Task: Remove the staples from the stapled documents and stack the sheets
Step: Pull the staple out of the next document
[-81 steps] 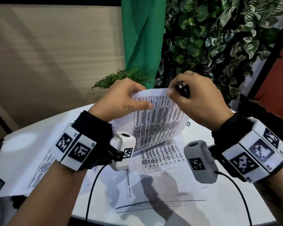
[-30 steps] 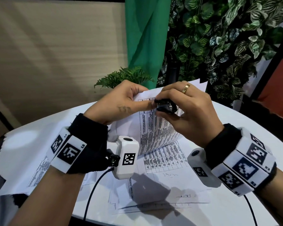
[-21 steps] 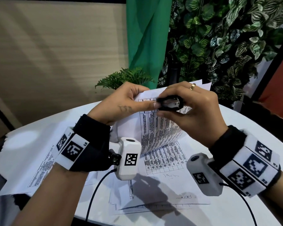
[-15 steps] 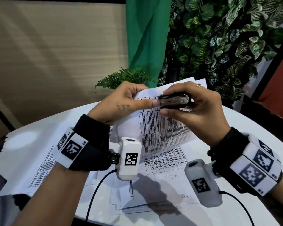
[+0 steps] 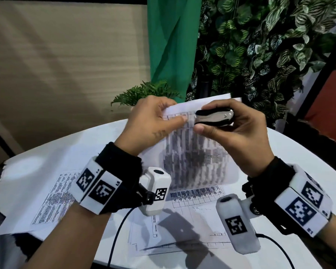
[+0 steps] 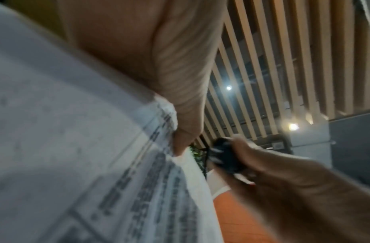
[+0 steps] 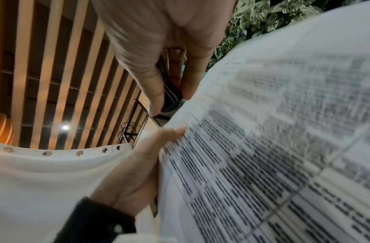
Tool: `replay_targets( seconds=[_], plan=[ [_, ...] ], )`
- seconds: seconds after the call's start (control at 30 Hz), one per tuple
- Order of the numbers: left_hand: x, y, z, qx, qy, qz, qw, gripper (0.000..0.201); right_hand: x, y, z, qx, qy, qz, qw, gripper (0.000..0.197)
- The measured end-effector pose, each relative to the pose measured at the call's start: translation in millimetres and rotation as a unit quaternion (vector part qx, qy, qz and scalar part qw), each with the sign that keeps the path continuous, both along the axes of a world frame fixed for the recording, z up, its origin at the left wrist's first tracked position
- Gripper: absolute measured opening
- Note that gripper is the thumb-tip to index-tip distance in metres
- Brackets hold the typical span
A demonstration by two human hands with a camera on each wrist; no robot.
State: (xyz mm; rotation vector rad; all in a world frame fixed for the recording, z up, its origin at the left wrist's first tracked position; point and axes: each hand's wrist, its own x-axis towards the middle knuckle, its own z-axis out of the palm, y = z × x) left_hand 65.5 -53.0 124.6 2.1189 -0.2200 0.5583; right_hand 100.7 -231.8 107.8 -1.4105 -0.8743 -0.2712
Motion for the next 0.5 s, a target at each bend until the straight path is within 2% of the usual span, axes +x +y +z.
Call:
replay_targets(
  seconds=[0.1,0.2,0.33,0.43,0.5],
  plan=[
    [-1.6,7.7,-0.8,-0.011,0.007,0.016,1.0,0.016,-3.2,-11.4,2.0,-0.006,0.001,-0.037,0.999,0.027],
    [-4.3,8.9,-0.7,-0.012,0.019,0.02,1.0,0.007,-3.3,-24.6,-14.7,-0.118,0.011,-0.083,0.989,0.024],
    [-4.7,7.2,0.7,-0.014,0.016,0.021,1.0,0.005,1.1,-36.7,-48.0,-0.283,0.027,-0.17,0.944,0.024],
    [-2.6,7.7,-0.6,-0.006,0.019,0.023,1.0,0.004,4.1,-40.7,-58.5,-0.344,0.034,-0.172,0.922,0.028],
    [-1.5,9.0,-0.7,-0.001,0.02,0.024,1.0,0.01,6.8,-42.7,-59.2,-0.35,0.04,-0.16,0.922,0.033]
  ],
)
